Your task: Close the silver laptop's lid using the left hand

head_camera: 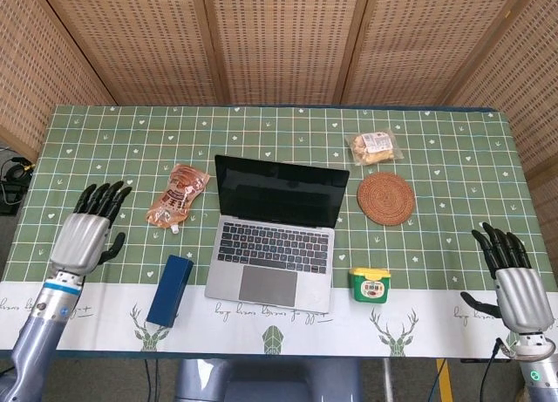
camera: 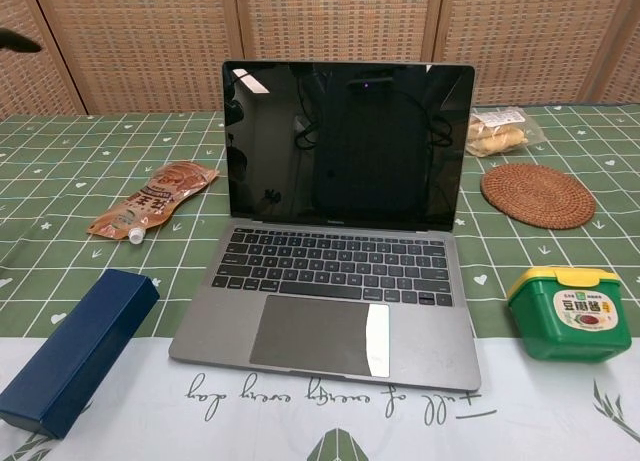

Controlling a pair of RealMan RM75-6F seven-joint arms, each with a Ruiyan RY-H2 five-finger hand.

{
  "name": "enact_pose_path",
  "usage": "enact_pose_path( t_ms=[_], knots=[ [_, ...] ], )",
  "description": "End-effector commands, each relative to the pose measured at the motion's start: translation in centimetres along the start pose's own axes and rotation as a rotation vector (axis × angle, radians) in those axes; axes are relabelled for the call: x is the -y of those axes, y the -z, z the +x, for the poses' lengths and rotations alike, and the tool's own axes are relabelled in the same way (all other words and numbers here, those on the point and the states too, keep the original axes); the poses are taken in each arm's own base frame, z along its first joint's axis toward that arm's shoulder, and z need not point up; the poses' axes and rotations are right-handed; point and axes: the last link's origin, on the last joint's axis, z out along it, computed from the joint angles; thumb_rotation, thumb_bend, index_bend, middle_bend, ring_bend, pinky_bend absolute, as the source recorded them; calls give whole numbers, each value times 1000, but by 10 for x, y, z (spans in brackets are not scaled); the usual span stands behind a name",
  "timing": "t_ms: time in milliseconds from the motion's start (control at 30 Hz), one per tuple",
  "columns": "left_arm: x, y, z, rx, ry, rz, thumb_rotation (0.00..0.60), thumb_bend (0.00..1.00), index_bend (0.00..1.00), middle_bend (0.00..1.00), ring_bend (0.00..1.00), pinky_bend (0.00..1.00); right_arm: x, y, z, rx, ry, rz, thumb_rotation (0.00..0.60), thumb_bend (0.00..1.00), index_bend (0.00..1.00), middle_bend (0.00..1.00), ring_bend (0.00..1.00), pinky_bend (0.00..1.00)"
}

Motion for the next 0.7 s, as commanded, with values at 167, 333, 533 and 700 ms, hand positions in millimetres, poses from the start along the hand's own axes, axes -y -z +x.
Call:
enact_pose_path(
  t_ms=[167, 333, 533, 700],
  knots=[
    [-58, -83, 18, 45, 17, -150, 600, 912, 0, 0, 0, 0, -10, -8, 1, 7, -19, -32, 600, 96, 0, 0, 0, 0],
    [-93, -123, 25, 91, 20, -225, 600, 1000, 0, 0, 0, 3, -16, -11, 2, 9, -37, -54, 600, 97, 0, 0, 0, 0],
    [-131, -161, 29, 149, -2, -280, 600, 1000, 5, 0, 0, 3, -23, -13, 7, 1, -59, -74, 600, 97, 0, 0, 0, 0],
    [-159, -183, 28, 212, 14, -299, 600, 1000, 8, 0, 0, 5, -27, -14, 8, 1, -75, -84, 600, 96, 0, 0, 0, 0]
  ],
)
